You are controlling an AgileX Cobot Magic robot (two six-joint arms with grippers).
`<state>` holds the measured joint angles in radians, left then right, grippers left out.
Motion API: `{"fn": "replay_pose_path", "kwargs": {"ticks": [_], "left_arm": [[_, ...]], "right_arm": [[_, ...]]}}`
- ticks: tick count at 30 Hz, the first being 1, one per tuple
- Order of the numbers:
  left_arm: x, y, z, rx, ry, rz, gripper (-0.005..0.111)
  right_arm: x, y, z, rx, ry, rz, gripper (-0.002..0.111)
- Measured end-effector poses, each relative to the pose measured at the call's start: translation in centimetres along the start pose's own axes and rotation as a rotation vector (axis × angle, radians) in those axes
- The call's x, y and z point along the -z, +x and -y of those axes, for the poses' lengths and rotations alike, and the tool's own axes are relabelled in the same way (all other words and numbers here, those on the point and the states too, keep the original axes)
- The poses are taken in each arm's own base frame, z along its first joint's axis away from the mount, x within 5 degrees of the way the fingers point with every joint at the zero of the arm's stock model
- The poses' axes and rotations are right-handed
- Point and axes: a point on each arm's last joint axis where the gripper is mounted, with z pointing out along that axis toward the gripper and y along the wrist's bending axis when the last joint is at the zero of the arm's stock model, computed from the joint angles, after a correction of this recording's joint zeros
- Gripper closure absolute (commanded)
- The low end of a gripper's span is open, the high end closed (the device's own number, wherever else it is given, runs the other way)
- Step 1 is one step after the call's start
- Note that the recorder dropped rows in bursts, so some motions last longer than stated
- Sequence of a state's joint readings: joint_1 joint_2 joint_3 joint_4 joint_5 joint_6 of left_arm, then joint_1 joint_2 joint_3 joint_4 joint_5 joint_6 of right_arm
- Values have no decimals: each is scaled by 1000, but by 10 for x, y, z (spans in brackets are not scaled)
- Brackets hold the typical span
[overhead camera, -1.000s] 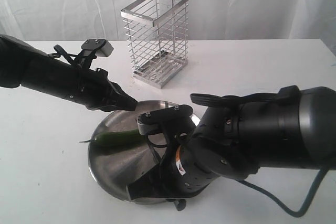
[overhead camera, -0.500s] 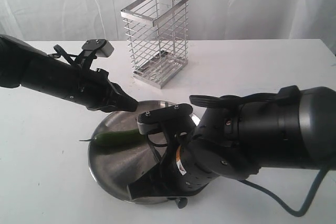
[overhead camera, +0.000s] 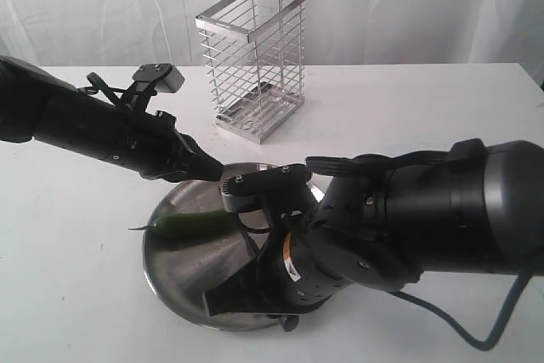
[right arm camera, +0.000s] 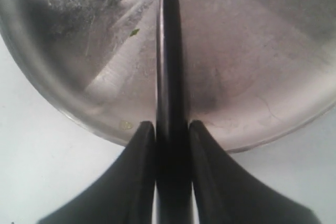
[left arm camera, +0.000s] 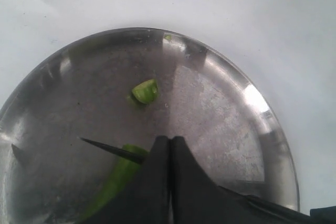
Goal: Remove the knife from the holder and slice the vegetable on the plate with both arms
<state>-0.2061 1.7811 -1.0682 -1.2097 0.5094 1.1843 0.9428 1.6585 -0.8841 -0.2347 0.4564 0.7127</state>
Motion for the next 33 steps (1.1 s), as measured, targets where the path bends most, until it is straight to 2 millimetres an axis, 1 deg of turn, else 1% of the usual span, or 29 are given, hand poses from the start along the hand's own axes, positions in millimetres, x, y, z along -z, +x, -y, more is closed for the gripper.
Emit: {"fn": "replay_pose_path", "kwargs": {"ticks": [12, 18, 24, 33], "left_arm": [[0, 0, 1, 3, 7, -2, 107], [0, 0, 1, 3, 9, -2, 107], [0, 0, 2, 3, 18, -4, 107], [0, 0, 2, 3, 19, -5, 107]], "right_arm": [[0, -2, -2, -124, -15, 22, 108], [0, 2, -11, -119, -36, 23, 108], [-8, 4, -11, -146, -24, 6, 108], [-9, 4, -11, -152, -22, 14, 108]]}}
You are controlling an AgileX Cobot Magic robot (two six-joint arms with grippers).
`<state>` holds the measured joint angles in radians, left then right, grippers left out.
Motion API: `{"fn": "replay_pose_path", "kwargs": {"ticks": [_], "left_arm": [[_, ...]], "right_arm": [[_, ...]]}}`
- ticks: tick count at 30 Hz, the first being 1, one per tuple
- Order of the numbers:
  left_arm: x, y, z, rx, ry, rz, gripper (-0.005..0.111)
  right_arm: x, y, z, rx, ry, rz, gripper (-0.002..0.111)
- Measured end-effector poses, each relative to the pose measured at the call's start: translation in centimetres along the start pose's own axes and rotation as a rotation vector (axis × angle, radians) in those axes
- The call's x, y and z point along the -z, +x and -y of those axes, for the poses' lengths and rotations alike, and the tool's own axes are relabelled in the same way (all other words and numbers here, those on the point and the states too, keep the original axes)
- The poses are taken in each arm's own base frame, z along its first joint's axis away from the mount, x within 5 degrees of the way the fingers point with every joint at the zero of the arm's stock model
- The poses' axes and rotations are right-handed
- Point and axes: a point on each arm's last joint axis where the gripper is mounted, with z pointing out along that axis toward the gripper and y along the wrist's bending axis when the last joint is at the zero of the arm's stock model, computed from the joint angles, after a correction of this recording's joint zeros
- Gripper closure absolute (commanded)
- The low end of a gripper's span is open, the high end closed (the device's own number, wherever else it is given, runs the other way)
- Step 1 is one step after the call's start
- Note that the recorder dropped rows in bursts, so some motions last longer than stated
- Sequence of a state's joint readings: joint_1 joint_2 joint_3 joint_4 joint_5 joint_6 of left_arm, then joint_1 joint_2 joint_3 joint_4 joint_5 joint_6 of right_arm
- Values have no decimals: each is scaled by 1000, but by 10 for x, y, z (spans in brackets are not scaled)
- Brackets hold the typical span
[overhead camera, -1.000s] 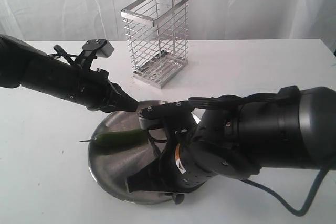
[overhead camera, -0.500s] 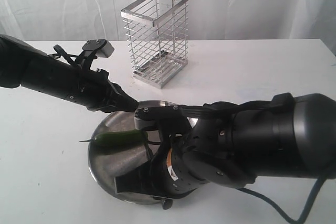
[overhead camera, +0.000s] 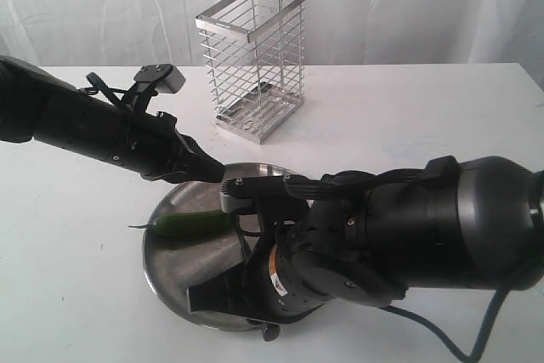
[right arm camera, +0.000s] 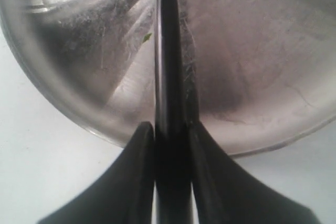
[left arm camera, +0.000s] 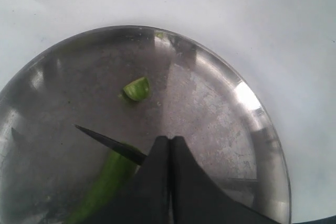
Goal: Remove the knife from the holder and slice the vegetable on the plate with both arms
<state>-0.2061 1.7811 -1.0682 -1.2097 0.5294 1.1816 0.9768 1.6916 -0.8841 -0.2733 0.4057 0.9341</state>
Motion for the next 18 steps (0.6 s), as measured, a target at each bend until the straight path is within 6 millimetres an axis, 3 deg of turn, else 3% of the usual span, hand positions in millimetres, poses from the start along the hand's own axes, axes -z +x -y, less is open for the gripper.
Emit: {"fn": "replay_pose_path", "kwargs": {"ticks": [18], "left_arm": [[-17, 3, -13, 77, 2, 67, 107]], "right_arm": [[-10, 2, 0, 0, 4, -11, 108]]}}
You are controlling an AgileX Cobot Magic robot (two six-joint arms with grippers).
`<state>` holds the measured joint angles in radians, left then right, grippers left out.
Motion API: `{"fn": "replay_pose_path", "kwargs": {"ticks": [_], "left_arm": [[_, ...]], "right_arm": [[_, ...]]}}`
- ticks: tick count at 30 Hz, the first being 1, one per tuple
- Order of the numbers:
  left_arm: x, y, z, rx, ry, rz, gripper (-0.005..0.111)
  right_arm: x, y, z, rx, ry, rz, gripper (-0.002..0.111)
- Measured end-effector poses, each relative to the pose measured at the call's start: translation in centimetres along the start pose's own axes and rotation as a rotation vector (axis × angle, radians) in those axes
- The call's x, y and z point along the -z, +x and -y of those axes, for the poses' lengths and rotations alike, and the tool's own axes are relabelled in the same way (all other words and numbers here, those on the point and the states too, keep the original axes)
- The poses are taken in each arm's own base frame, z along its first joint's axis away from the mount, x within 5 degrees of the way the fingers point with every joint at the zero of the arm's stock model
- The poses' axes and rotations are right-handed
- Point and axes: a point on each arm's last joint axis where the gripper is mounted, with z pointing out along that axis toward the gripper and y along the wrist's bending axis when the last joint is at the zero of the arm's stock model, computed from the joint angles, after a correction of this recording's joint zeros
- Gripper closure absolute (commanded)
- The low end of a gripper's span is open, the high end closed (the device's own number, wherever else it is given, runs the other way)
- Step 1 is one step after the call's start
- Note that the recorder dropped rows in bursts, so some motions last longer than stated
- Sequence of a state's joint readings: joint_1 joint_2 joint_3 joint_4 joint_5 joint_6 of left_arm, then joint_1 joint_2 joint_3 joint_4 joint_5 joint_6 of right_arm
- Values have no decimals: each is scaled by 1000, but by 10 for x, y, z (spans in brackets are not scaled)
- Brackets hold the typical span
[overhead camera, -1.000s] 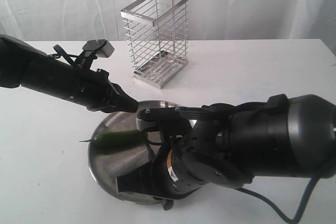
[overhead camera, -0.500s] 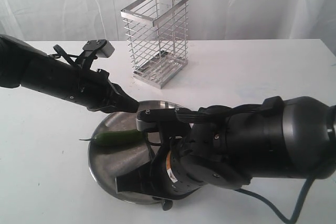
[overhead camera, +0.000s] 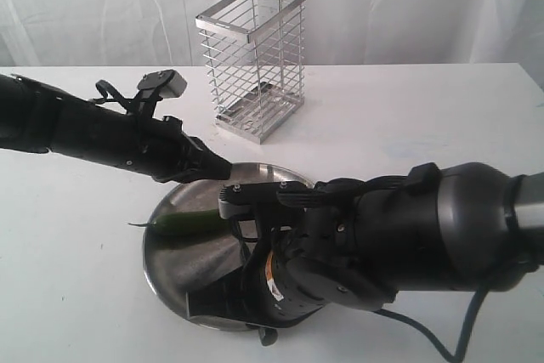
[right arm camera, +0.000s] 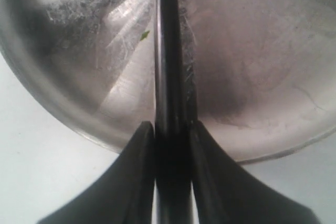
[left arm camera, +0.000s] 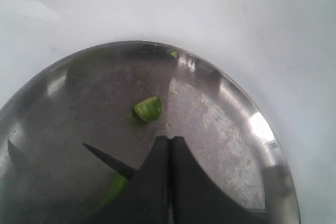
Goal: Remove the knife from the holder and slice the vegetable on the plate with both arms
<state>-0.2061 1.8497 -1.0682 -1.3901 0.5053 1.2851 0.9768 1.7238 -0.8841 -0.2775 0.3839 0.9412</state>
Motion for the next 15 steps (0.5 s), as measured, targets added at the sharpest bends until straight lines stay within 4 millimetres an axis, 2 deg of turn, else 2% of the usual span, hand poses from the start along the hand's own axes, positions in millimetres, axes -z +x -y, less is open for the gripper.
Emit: {"fn": "replay_pose_path", "kwargs": {"ticks": [15], "left_arm": [[-13, 5, -9, 38, 19, 34, 107]], "right_arm": [[0, 0, 0, 0, -1, 1, 108]]}}
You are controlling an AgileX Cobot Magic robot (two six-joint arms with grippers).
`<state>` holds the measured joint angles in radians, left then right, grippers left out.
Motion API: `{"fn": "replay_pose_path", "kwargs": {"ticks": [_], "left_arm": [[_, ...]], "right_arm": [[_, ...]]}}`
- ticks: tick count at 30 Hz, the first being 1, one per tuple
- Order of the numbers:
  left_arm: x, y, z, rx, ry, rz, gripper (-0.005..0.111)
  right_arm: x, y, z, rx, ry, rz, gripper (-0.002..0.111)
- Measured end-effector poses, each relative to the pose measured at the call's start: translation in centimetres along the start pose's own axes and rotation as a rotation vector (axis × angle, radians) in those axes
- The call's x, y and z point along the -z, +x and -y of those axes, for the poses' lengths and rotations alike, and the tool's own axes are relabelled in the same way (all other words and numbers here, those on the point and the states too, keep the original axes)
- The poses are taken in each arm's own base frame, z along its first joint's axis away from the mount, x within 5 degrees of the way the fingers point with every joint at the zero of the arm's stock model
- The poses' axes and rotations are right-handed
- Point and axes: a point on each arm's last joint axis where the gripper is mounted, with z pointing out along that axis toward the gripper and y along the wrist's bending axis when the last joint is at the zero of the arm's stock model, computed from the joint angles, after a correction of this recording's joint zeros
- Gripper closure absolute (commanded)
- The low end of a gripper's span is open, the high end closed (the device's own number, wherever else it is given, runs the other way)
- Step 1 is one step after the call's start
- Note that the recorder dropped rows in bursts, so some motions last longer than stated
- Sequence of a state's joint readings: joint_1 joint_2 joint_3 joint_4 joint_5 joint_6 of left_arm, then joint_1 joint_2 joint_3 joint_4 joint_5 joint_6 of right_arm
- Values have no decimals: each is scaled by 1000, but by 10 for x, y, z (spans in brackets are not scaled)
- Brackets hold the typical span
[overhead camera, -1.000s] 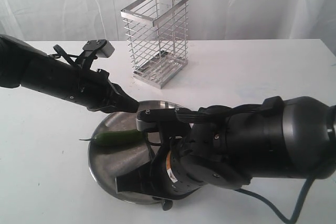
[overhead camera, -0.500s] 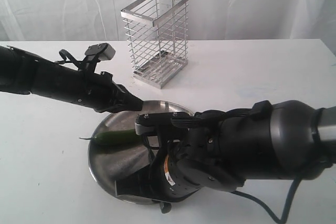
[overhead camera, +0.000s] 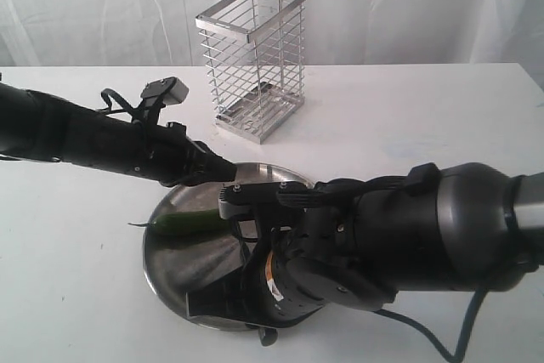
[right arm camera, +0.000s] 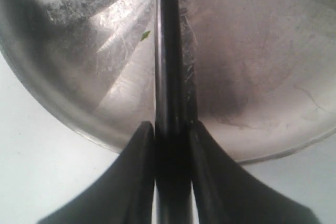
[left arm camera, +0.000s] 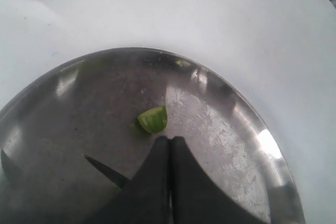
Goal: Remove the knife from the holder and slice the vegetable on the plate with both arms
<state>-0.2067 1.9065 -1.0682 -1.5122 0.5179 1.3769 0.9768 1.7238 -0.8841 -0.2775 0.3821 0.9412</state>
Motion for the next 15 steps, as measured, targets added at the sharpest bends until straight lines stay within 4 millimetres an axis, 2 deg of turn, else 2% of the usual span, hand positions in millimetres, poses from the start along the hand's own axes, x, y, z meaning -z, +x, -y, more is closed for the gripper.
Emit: {"fn": "replay_pose_path", "kwargs": {"ticks": [5, 10, 15], "left_arm": [[-9, 7, -8, 23, 9, 1, 107], [-38, 30, -23, 66, -12, -32, 107], [-40, 30, -26, 66, -31, -15, 107]], "right_arm": [[0, 0, 0, 0, -2, 1, 108], [0, 0, 0, -2, 0, 0, 108], [-2, 1, 0, -1, 4, -5, 108]]}}
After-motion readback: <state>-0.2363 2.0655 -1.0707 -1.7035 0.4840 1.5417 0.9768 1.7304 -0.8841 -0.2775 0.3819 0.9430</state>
